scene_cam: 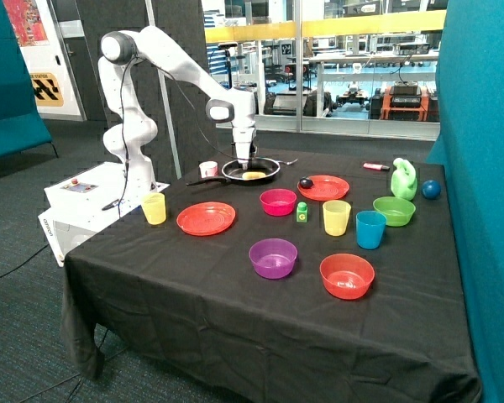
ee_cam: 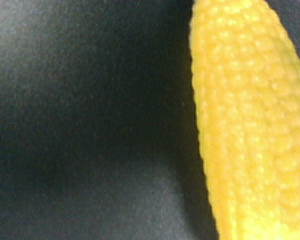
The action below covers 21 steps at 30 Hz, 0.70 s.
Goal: Serve the vegetables in different plates
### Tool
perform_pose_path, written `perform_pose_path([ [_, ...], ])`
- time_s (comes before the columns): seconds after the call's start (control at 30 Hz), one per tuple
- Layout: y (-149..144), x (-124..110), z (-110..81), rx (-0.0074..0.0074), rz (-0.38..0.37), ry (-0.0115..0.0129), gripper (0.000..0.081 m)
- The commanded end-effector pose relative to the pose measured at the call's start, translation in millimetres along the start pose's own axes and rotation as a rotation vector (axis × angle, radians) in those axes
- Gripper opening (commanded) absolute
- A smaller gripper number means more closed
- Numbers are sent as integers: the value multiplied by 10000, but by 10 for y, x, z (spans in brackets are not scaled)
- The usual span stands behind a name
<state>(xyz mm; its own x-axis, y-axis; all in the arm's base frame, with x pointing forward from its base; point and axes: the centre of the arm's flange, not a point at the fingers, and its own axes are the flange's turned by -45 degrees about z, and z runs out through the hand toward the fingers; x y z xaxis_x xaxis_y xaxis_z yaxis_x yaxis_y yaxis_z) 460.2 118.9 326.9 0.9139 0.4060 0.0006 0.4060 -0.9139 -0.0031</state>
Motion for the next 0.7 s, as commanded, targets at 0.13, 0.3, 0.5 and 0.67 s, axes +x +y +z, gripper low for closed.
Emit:
perform_pose_path([
  [0.13,-31,128,139,-31,-61,-6,595],
  [0.3,-20,135,169,-31,-99,-6,602],
  [0.5,21,180,197,-31,-135,-6,595],
  [0.67,28,223,230,-31,-209,-6,589],
])
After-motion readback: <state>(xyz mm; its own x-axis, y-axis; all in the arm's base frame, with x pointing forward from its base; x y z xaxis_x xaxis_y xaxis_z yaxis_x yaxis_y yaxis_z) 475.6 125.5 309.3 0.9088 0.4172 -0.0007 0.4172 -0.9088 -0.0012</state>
